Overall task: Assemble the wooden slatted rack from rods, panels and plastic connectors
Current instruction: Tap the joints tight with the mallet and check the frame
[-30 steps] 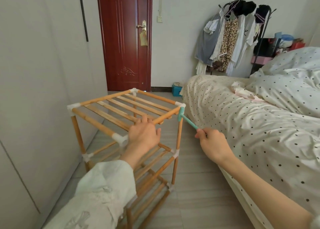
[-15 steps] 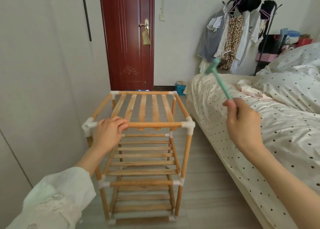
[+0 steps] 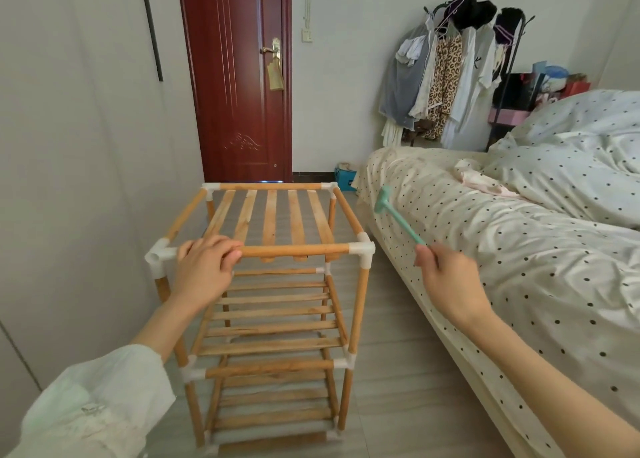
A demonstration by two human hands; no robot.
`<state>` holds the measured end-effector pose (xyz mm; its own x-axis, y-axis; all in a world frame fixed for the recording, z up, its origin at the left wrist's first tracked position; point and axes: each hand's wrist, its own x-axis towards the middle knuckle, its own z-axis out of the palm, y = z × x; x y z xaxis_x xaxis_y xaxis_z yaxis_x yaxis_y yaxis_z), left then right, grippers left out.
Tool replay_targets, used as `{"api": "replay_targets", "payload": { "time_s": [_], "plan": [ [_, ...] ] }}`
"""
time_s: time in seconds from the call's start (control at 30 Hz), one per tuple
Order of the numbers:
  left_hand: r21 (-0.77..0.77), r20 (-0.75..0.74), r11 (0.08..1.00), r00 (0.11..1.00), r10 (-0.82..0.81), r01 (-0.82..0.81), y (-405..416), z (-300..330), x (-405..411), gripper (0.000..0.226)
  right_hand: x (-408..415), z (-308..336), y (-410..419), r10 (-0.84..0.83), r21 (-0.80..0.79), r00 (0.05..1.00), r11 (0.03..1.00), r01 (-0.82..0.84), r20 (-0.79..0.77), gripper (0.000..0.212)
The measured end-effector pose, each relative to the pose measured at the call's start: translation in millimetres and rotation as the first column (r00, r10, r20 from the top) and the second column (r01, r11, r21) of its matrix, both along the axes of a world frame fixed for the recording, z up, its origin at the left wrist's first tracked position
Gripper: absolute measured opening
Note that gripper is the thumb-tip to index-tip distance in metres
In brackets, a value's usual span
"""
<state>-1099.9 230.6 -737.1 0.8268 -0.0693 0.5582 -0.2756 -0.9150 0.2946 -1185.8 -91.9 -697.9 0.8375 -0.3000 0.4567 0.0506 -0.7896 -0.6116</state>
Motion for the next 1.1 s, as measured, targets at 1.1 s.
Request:
{"api": "replay_targets", "payload": {
  "time_s": [1.1],
  "plan": [
    [0.068, -0.303, 0.976, 0.936, -0.178, 0.208, -172.3, 12.2, -13.6, 0.060, -8.5, 1.8, -8.7, 0.000, 0.012, 0.995, 1.000, 0.002, -0.102, 0.039]
  ]
}}
